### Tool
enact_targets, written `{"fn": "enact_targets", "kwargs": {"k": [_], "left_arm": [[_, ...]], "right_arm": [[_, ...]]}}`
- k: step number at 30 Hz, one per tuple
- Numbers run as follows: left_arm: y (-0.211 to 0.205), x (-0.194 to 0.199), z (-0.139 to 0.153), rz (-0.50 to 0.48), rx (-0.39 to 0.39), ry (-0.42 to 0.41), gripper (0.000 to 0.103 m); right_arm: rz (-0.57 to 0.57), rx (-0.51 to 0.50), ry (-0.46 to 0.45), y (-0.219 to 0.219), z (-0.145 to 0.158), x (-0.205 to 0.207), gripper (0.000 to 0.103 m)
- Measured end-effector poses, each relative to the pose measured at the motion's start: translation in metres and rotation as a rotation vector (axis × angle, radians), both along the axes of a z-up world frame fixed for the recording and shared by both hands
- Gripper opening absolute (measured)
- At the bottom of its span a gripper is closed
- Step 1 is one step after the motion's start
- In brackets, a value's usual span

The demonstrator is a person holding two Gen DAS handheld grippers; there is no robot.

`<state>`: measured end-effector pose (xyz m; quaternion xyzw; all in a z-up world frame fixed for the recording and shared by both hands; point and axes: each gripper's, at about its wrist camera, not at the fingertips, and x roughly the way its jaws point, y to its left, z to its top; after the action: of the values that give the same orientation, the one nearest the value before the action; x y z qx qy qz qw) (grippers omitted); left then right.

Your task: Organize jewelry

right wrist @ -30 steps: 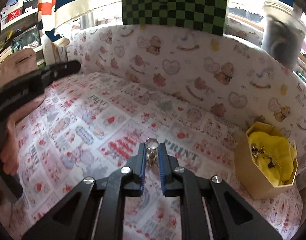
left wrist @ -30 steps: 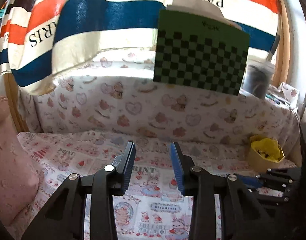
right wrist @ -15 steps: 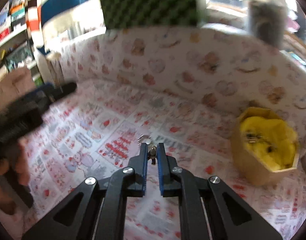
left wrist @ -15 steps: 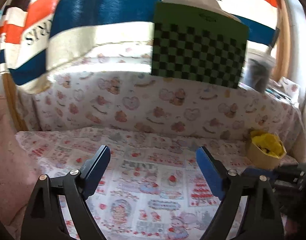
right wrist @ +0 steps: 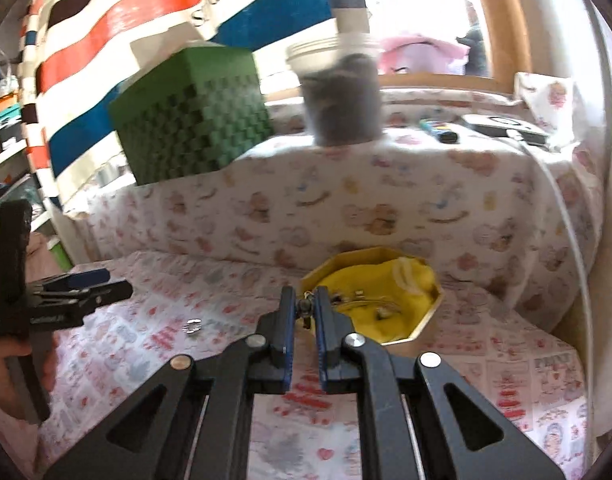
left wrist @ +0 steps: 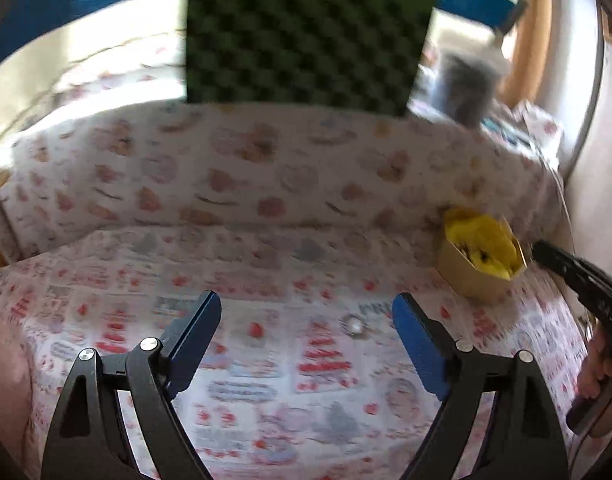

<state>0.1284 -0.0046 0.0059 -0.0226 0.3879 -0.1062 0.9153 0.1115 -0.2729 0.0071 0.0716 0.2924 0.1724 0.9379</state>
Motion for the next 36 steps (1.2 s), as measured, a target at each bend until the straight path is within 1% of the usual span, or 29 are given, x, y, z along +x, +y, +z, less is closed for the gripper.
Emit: {"fn": "enact_targets", "kwargs": {"k": [1, 2, 3, 4, 6, 7, 11, 16, 17, 19, 20, 23, 24, 25, 26, 28, 29, 32, 33, 34, 36], "left_arm": [[-0.008, 0.004, -0.002, -0.026, 0.001, 0.031, 0.075], [-0.016, 0.008, -0.005, -0.049, 0.007, 0.067, 0.071], [-0.024, 0.012, -0.008, -0.064, 0.020, 0.101, 0.063], [-0.031, 0.015, -0.011, -0.075, 0.035, 0.129, 0.052], [-0.043, 0.019, -0.016, -0.096, 0.068, 0.168, 0.039], [-0.049, 0.020, -0.018, -0.102, 0.084, 0.183, 0.038], [-0.064, 0.022, -0.023, -0.102, 0.127, 0.200, 0.038], [-0.076, 0.036, -0.036, -0.079, 0.212, 0.241, 0.038], [-0.077, 0.039, -0.039, -0.075, 0.211, 0.255, 0.038], [-0.076, 0.045, -0.045, -0.086, 0.165, 0.287, 0.039], [-0.077, 0.047, -0.048, -0.085, 0.167, 0.294, 0.039], [-0.077, 0.050, -0.051, -0.070, 0.214, 0.277, 0.037], [-0.077, 0.051, -0.052, -0.069, 0.214, 0.283, 0.036], [-0.075, 0.052, -0.053, -0.070, 0.202, 0.296, 0.033], [-0.074, 0.052, -0.053, -0.068, 0.194, 0.297, 0.033], [-0.074, 0.053, -0.054, -0.065, 0.205, 0.295, 0.019], [-0.075, 0.053, -0.053, -0.067, 0.207, 0.296, 0.019], [-0.067, 0.045, -0.050, -0.084, 0.171, 0.301, 0.016], [-0.066, 0.040, -0.047, -0.085, 0.165, 0.299, 0.012], [-0.067, 0.037, -0.044, -0.085, 0.167, 0.292, 0.000], [-0.069, 0.030, -0.034, -0.086, 0.160, 0.267, 0.000]], "right_arm": [[-0.008, 0.015, 0.013, -0.003, -0.001, 0.001, 0.008], [-0.016, 0.023, 0.016, -0.008, -0.001, 0.001, 0.008], [-0.028, 0.020, 0.017, -0.010, -0.001, 0.001, 0.008], [-0.040, 0.011, 0.015, -0.012, 0.000, 0.001, 0.008], [-0.051, 0.006, 0.012, -0.014, 0.000, 0.000, 0.008], [-0.052, 0.010, 0.012, -0.014, 0.000, 0.000, 0.008], [-0.062, 0.021, 0.015, -0.017, 0.001, -0.001, 0.008], [-0.088, 0.016, 0.014, -0.022, 0.001, -0.001, 0.008], [-0.091, 0.019, 0.014, -0.022, 0.001, -0.001, 0.008], [-0.095, 0.023, 0.013, -0.024, 0.002, -0.001, 0.008], [-0.097, 0.023, 0.010, -0.024, 0.002, -0.002, 0.008], [-0.100, 0.029, 0.004, -0.025, 0.004, -0.003, 0.008], [-0.099, 0.031, 0.003, -0.025, 0.005, -0.004, 0.008], [-0.099, 0.031, 0.002, -0.025, 0.006, -0.004, 0.008], [-0.099, 0.031, 0.000, -0.025, 0.006, -0.004, 0.008], [-0.103, 0.030, -0.006, -0.026, 0.008, -0.005, 0.008], [-0.108, 0.029, -0.007, -0.027, 0.008, -0.005, 0.008], [-0.126, 0.043, -0.003, -0.032, 0.008, -0.003, 0.008], [-0.129, 0.052, 0.000, -0.034, 0.007, -0.003, 0.008], [-0.131, 0.064, 0.000, -0.036, 0.007, -0.003, 0.008], [-0.129, 0.093, -0.006, -0.041, 0.008, -0.003, 0.008]]}}
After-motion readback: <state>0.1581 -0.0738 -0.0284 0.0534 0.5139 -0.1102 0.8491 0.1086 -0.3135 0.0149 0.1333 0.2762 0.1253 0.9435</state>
